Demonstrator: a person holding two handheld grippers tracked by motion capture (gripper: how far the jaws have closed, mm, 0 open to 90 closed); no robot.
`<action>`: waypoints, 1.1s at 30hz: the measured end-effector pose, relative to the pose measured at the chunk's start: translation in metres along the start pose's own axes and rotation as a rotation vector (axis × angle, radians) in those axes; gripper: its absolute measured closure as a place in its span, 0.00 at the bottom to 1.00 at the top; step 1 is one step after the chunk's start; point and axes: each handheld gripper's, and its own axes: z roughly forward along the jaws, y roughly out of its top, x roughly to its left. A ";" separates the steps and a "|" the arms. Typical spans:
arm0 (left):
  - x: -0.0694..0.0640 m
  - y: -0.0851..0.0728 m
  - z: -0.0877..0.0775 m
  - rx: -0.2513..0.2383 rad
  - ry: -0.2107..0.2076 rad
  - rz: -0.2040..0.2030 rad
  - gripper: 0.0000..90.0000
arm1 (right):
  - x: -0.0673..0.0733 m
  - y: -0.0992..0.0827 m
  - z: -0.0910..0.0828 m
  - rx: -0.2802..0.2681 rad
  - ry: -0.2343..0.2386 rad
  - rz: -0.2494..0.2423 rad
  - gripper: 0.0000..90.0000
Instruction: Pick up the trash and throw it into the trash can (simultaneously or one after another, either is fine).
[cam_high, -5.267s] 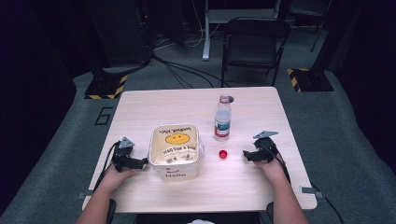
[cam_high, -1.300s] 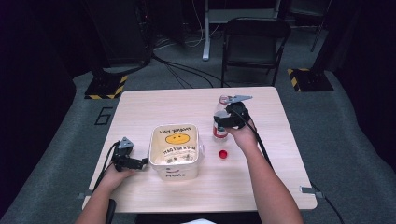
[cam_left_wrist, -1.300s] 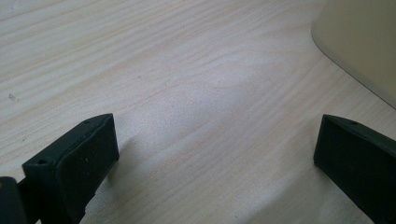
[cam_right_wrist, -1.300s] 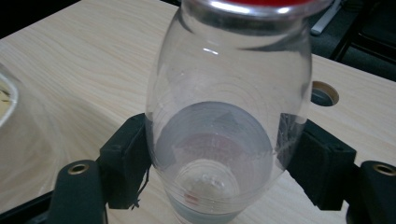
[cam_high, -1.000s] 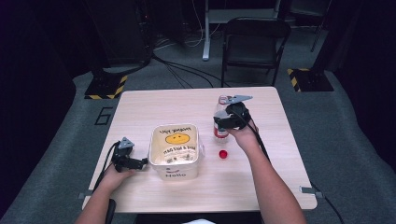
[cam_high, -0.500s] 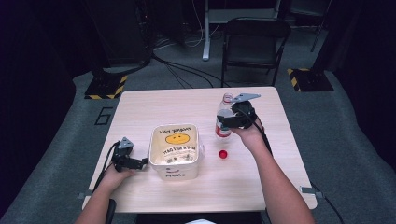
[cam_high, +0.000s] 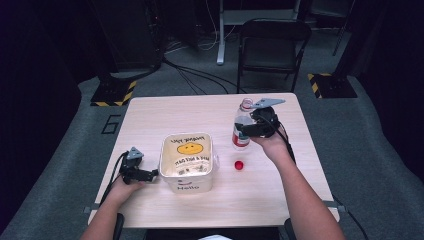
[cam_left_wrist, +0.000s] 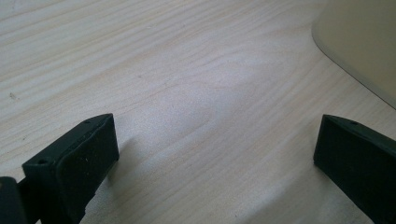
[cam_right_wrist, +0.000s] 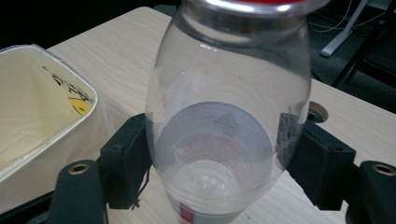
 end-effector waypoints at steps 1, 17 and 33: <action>0.000 0.000 0.000 -0.001 0.000 -0.002 0.00 | 0.000 0.001 -0.001 0.001 0.001 -0.003 0.30; 0.000 0.000 0.000 -0.001 0.000 0.000 0.00 | 0.029 0.035 -0.025 -0.006 0.057 -0.078 0.30; 0.000 0.000 0.000 -0.001 0.000 0.001 0.00 | 0.055 0.070 -0.042 -0.031 0.118 -0.142 0.30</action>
